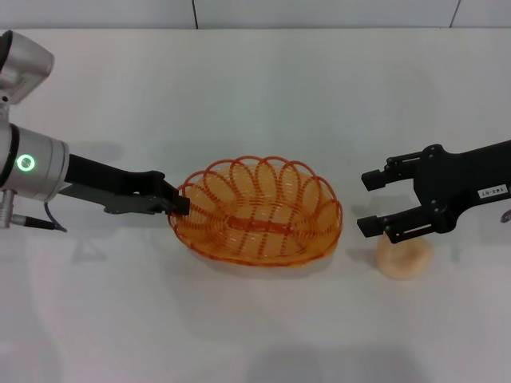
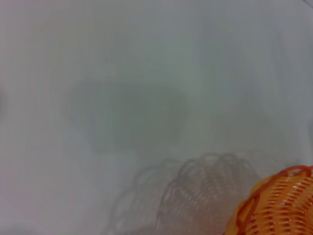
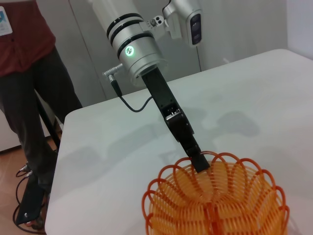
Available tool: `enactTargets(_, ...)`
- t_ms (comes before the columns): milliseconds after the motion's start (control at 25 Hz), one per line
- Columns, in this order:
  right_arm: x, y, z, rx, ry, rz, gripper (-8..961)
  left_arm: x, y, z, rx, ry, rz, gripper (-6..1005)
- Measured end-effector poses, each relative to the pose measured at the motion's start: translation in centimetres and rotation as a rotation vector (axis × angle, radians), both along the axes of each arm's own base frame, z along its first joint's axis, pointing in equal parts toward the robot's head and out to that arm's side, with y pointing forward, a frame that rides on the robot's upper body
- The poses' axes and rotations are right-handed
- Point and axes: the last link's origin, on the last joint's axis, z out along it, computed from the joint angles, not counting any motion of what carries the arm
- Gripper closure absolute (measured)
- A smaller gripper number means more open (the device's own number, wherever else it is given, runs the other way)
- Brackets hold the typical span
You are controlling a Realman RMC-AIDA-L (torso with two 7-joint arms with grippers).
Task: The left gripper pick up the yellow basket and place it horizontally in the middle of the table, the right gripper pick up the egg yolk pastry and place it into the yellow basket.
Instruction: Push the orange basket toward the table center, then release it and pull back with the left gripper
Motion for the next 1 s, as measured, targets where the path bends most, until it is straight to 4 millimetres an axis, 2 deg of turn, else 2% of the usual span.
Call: enactTargets(1000,0.0,-0.2,-0.3,-0.013,0.0,0.0,198,0.7,0.3,-1.2,-0.003,0.006,-0.035,930)
